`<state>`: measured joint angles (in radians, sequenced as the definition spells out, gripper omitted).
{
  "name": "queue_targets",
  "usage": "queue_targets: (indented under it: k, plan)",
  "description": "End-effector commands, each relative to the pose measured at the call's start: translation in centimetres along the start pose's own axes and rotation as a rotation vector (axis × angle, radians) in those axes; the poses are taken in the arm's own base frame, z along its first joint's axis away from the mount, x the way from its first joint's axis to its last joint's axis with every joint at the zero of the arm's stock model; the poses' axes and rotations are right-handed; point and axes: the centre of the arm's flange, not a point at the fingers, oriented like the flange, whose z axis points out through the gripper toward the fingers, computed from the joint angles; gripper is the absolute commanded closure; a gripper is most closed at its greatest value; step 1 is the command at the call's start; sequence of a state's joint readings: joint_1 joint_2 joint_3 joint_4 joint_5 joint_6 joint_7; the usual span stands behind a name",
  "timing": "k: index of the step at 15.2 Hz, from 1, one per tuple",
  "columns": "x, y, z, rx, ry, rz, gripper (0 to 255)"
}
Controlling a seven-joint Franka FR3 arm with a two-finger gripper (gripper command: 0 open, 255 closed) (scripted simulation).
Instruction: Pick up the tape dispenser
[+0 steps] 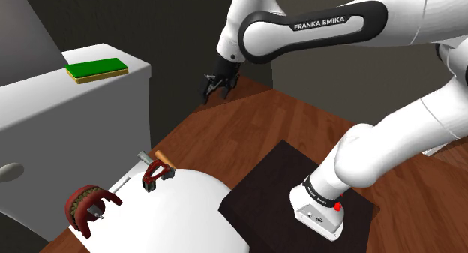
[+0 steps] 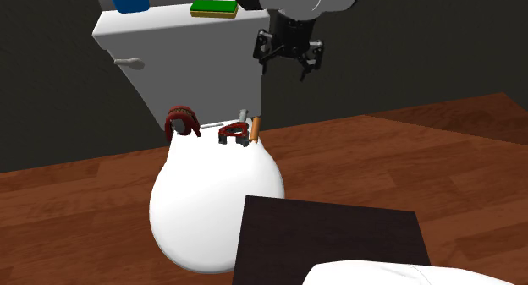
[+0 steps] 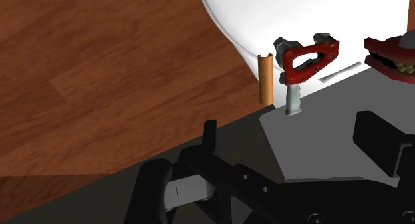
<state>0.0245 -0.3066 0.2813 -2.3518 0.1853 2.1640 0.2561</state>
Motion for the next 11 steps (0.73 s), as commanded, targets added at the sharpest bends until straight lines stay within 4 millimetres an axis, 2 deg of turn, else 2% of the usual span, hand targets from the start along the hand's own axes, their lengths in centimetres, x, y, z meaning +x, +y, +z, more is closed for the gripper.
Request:
queue_targets:
  k: [1,11]
  plan:
    - [0.9,-0.8,2.5,0.003,-0.014,0.013,0]
    - [5.5,-5.1,14.5,0.013,-0.085,0.071,0]
